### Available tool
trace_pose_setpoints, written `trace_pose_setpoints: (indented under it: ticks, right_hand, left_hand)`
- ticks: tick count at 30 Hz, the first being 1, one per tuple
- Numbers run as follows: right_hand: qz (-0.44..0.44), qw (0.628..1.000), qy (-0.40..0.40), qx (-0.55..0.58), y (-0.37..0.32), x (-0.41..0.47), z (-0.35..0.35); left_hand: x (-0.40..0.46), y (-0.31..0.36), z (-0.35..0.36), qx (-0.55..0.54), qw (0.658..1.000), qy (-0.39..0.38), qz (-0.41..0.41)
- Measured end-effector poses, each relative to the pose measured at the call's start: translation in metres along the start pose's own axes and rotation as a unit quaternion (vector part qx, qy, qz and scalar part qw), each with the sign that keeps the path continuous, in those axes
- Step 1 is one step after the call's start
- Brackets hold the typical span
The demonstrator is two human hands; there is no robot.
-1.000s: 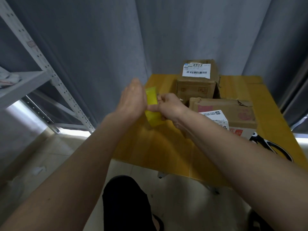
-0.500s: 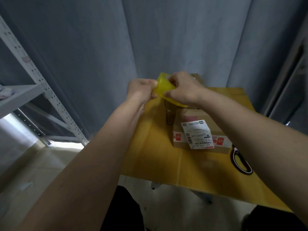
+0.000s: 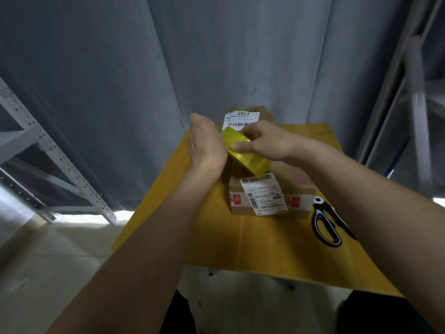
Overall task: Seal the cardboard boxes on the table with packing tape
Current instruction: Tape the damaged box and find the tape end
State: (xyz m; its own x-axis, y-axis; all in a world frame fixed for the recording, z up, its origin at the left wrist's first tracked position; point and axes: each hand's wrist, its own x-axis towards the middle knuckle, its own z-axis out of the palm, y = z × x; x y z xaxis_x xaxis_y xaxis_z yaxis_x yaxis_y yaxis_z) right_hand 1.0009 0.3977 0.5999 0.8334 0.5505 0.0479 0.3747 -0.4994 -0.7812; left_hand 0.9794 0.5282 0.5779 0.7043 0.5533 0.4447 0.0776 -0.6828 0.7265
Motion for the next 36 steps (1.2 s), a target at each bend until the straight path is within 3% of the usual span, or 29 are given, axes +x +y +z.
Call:
trace_pose_setpoints:
  ticks: [3,8,10,16,22,29,36]
  right_hand:
    - [0.001,0.999,0.011,0.044,0.005,-0.002,-0.001]
    - [0.009,0.998,0.024,0.052,0.009,0.005,-0.001]
    - [0.005,0.998,0.026,0.052,0.009,0.006,0.002]
    - [0.004,0.998,0.031,0.058,0.008,0.008,0.008]
    - [0.000,0.998,0.034,0.050,0.006,0.008,0.012]
    - [0.001,0.998,0.055,0.040,0.005,0.009,0.016]
    - [0.000,0.999,0.040,0.024,0.002,0.007,0.018]
  left_hand:
    - [0.012,0.003,-0.004,-0.017,0.998,-0.052,-0.031]
    - [0.017,0.002,-0.013,-0.166,0.965,-0.139,-0.147]
    - [0.014,-0.003,-0.016,-0.160,0.963,-0.160,-0.149]
    - [0.009,-0.008,-0.025,-0.144,0.972,-0.138,-0.122]
    - [0.003,-0.008,-0.024,-0.025,0.989,-0.129,-0.068]
    - [0.000,-0.007,-0.029,-0.237,0.940,-0.141,-0.202]
    - [0.001,-0.010,-0.034,-0.230,0.941,-0.120,-0.219]
